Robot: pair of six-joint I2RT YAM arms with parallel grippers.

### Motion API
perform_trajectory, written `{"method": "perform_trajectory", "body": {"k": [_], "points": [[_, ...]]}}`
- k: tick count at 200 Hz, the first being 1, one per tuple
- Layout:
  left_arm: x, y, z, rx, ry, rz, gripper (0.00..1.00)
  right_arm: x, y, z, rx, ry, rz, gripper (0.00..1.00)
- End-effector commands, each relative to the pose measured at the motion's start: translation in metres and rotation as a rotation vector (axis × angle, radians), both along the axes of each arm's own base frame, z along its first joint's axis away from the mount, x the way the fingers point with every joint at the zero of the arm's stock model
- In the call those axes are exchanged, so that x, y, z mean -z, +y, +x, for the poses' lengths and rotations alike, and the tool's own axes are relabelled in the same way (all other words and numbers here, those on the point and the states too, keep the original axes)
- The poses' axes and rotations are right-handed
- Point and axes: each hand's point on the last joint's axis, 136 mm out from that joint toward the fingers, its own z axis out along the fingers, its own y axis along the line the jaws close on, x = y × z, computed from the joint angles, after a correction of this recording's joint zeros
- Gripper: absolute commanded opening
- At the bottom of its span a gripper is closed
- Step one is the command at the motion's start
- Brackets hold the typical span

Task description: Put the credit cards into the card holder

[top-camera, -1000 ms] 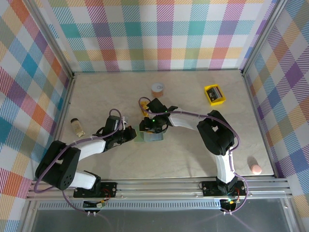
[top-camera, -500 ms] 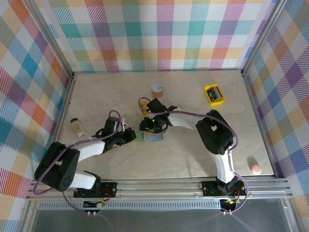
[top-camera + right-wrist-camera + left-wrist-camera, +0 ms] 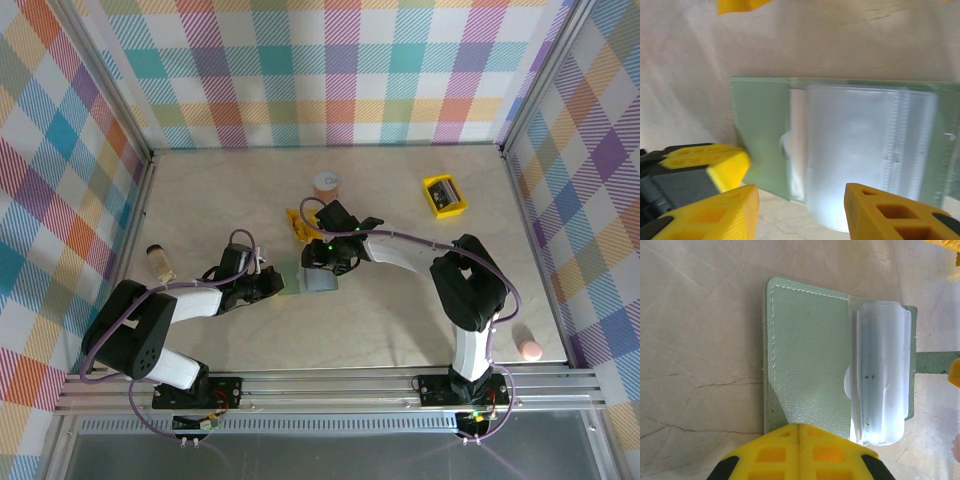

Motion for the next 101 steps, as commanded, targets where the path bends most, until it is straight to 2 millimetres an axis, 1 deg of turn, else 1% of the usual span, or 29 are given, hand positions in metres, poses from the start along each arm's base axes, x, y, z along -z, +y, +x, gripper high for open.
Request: {"method": "perform_trajectory", "body": {"k": [1,24,53,101], "points": [[0.003,0.004,0.004,-0.011,-0.002,0.01,0.02,0.019,-0.021,0.0,0.021,0.008,-0.124,0.51],[0.004,0.004,0.004,-0.007,-0.001,0.016,0.02,0.025,-0.022,0.001,0.019,0.014,-0.144,0.53],[0.003,0.004,0.005,-0.005,-0.002,0.017,0.02,0.03,-0.013,0.001,-0.002,0.031,-0.118,0.53],[0.003,0.003,0.004,-0.002,0.0,0.017,0.02,0.038,-0.008,0.001,-0.019,0.047,-0.111,0.53]]}}
